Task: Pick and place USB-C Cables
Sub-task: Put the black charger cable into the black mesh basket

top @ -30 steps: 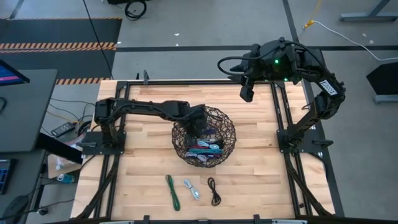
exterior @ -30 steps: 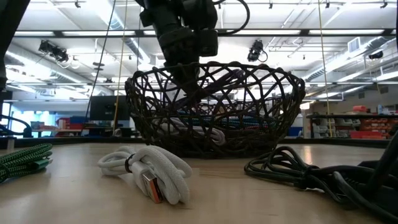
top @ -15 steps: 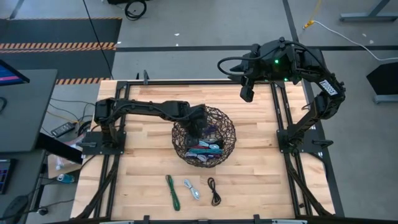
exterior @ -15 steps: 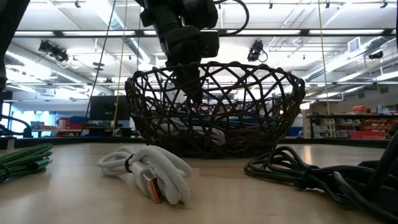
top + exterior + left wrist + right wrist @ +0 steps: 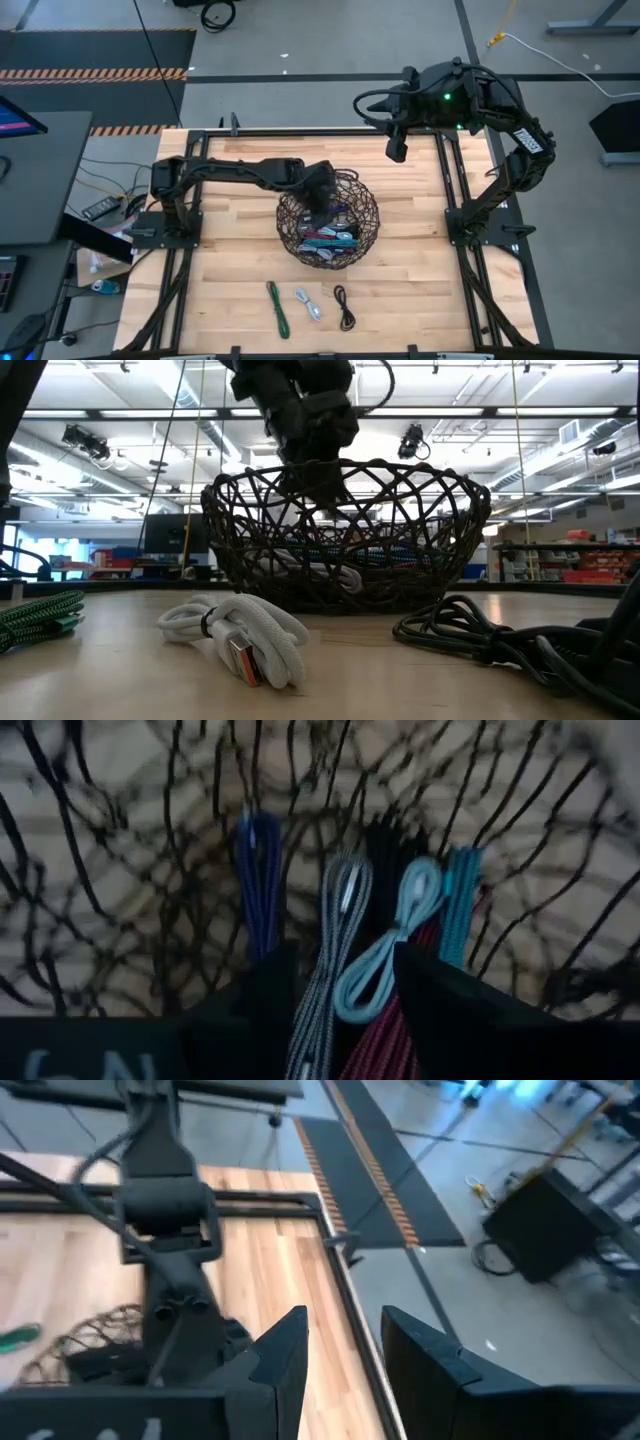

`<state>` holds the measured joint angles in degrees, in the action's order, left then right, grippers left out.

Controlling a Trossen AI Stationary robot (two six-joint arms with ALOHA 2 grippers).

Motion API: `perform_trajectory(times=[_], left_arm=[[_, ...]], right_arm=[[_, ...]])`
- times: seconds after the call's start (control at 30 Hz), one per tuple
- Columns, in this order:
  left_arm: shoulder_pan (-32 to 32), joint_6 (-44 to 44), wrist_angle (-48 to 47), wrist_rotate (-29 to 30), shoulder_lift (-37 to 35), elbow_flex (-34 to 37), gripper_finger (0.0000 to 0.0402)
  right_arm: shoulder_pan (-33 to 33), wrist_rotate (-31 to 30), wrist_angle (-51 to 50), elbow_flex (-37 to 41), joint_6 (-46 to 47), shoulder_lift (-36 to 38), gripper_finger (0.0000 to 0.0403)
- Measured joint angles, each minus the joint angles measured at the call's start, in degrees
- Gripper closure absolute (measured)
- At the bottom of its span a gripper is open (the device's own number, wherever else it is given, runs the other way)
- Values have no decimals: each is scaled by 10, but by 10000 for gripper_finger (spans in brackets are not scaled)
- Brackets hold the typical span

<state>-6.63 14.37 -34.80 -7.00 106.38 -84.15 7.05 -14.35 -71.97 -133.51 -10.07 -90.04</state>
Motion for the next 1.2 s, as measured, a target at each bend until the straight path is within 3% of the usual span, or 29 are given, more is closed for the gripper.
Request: perform_trajectory(times=[0.13,0.37,0.5,0.63,0.77,1.2], left_arm=[[7,-2,-19,21,-15,-24,228],[27,7,-121,146,-98,-34,230],[47,39,-176,226,-157,-34,230],[71,79,-225,291,-211,-34,230],[93,110,-253,344,-249,-34,230],[142,120,-288,357,-275,-34,230]], right_arm=[[0,55,-7,0,22,0,268],[-26,68,-122,0,114,2,268],[-64,76,-184,1,190,0,268],[-111,120,-174,11,237,-2,268],[-163,126,-181,11,293,-19,268],[-300,104,-180,12,485,-129,268]])
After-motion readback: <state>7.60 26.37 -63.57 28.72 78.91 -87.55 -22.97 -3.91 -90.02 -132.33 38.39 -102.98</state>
